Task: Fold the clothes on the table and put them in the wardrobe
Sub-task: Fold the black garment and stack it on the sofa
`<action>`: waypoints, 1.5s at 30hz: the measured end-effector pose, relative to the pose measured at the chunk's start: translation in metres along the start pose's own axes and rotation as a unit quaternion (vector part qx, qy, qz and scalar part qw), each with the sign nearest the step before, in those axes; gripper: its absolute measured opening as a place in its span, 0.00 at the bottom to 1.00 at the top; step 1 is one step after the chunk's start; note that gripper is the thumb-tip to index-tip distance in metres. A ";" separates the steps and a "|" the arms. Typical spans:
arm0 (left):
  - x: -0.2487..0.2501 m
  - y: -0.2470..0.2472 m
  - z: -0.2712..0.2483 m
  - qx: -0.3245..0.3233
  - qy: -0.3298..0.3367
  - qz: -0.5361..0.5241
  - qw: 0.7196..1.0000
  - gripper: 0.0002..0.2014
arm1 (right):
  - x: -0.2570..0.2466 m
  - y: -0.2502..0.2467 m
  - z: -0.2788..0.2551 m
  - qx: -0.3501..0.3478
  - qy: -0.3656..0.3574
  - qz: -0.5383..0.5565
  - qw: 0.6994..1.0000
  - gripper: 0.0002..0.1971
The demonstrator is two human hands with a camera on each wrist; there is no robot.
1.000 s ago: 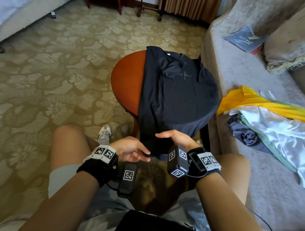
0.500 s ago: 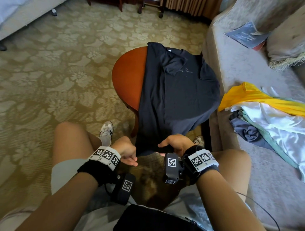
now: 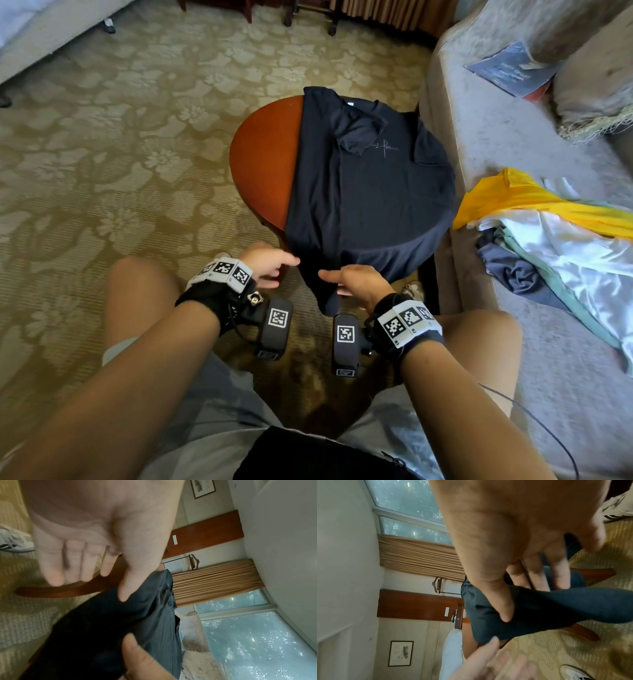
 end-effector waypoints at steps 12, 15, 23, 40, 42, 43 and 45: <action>0.019 -0.006 0.009 -0.010 0.054 -0.003 0.999 0.05 | -0.005 -0.027 0.002 0.005 -0.105 0.190 0.976 0.17; 0.018 -0.016 0.004 -0.006 0.025 0.055 0.998 0.02 | -0.002 -0.028 0.008 0.012 -0.040 0.130 0.991 0.08; 0.074 -0.028 0.015 0.098 0.097 0.128 0.982 0.09 | -0.057 -0.071 0.022 0.168 -0.086 0.011 0.982 0.14; 0.199 -0.024 0.077 0.217 0.173 0.303 0.911 0.06 | -0.158 -0.100 0.122 0.136 -0.082 0.019 0.987 0.14; 0.219 -0.027 0.079 0.207 0.274 0.292 0.893 0.08 | -0.166 -0.124 0.136 0.173 -0.077 0.102 0.977 0.17; 0.227 -0.030 0.081 0.206 0.308 0.274 0.888 0.08 | -0.171 -0.136 0.139 0.196 -0.076 0.117 0.971 0.21; 0.241 -0.029 0.089 0.197 0.346 0.258 0.880 0.07 | -0.181 -0.158 0.153 0.226 -0.072 0.104 0.966 0.27</action>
Point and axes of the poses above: each hand's wrist, its own z-axis towards the middle knuckle, its own y-axis out of the palm, x = y × z, the point moved 6 cm from there along z, towards the middle knuckle, and after that the axes turned 9 degrees about -x, right-handed, at the moved point
